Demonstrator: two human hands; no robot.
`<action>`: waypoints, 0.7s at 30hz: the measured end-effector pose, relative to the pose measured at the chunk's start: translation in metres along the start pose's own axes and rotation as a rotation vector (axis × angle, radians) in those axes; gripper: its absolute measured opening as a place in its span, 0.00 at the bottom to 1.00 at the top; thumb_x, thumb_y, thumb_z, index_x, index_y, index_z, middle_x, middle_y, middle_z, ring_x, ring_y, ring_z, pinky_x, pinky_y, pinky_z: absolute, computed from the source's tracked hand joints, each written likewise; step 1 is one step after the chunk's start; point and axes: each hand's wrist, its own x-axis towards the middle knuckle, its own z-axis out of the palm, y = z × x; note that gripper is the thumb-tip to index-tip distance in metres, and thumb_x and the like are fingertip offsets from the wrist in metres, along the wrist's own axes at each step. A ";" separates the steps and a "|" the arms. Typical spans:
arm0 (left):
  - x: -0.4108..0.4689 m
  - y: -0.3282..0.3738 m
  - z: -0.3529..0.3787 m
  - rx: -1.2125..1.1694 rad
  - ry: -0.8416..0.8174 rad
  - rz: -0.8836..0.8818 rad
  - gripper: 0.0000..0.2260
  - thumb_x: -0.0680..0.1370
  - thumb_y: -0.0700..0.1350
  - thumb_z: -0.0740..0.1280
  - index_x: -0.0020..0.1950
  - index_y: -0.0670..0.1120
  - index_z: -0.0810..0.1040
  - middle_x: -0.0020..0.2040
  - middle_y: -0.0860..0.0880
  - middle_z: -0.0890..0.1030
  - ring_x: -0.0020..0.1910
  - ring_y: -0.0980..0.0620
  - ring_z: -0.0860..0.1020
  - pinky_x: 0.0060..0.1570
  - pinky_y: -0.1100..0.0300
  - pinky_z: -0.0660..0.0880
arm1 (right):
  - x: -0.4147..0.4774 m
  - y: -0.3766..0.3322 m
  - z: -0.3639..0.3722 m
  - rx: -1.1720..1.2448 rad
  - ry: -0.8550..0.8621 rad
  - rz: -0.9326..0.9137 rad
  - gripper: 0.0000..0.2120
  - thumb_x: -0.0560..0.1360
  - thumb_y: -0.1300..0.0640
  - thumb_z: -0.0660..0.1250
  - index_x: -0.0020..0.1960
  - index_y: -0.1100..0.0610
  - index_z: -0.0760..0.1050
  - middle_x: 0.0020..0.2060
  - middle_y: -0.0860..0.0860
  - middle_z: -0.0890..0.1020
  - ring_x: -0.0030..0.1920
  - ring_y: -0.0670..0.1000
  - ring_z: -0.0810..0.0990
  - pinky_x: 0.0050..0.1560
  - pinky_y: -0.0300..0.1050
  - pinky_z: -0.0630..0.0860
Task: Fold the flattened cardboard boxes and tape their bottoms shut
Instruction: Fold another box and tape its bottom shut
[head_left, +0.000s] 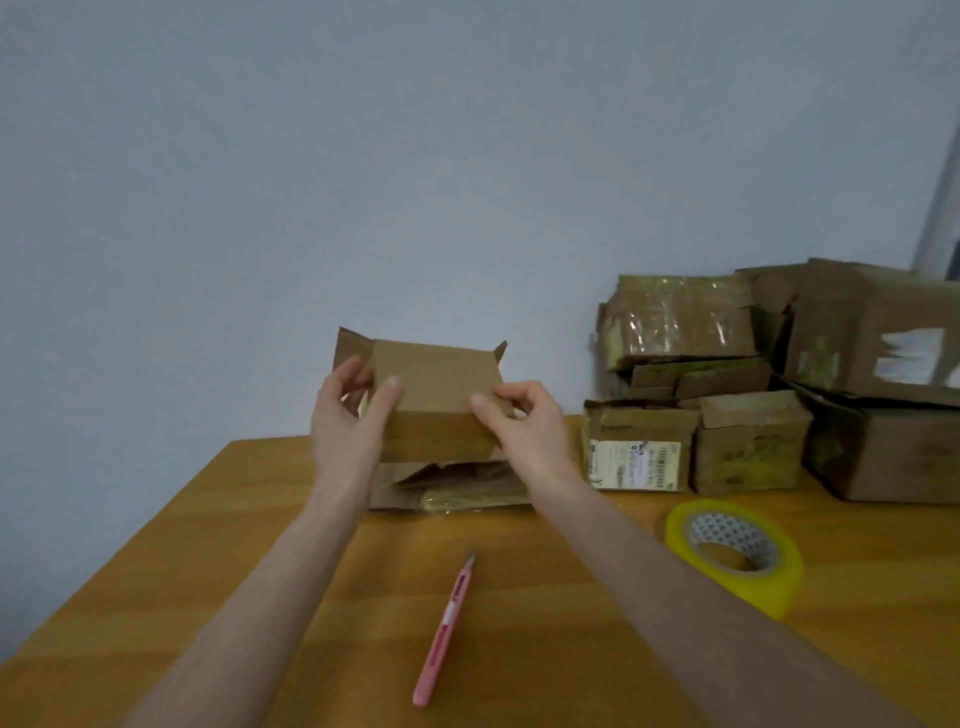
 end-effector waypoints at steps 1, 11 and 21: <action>0.001 0.002 0.016 0.009 -0.038 0.001 0.23 0.77 0.43 0.68 0.71 0.47 0.69 0.64 0.52 0.75 0.62 0.56 0.73 0.61 0.58 0.73 | 0.005 0.000 -0.015 -0.002 0.066 -0.018 0.13 0.72 0.50 0.71 0.54 0.49 0.72 0.52 0.43 0.76 0.56 0.45 0.74 0.52 0.39 0.70; -0.002 -0.005 0.205 0.055 -0.421 0.037 0.20 0.78 0.36 0.63 0.69 0.47 0.70 0.64 0.54 0.74 0.65 0.58 0.71 0.65 0.60 0.69 | 0.076 0.038 -0.172 -0.402 0.483 -0.109 0.12 0.74 0.61 0.68 0.55 0.52 0.73 0.56 0.48 0.75 0.56 0.47 0.73 0.60 0.46 0.73; -0.009 -0.039 0.230 0.276 -0.524 -0.070 0.19 0.81 0.39 0.58 0.73 0.46 0.66 0.69 0.49 0.72 0.68 0.51 0.70 0.65 0.51 0.71 | 0.068 0.058 -0.194 -0.699 0.533 0.032 0.08 0.76 0.57 0.65 0.54 0.50 0.73 0.60 0.52 0.67 0.59 0.52 0.69 0.47 0.41 0.66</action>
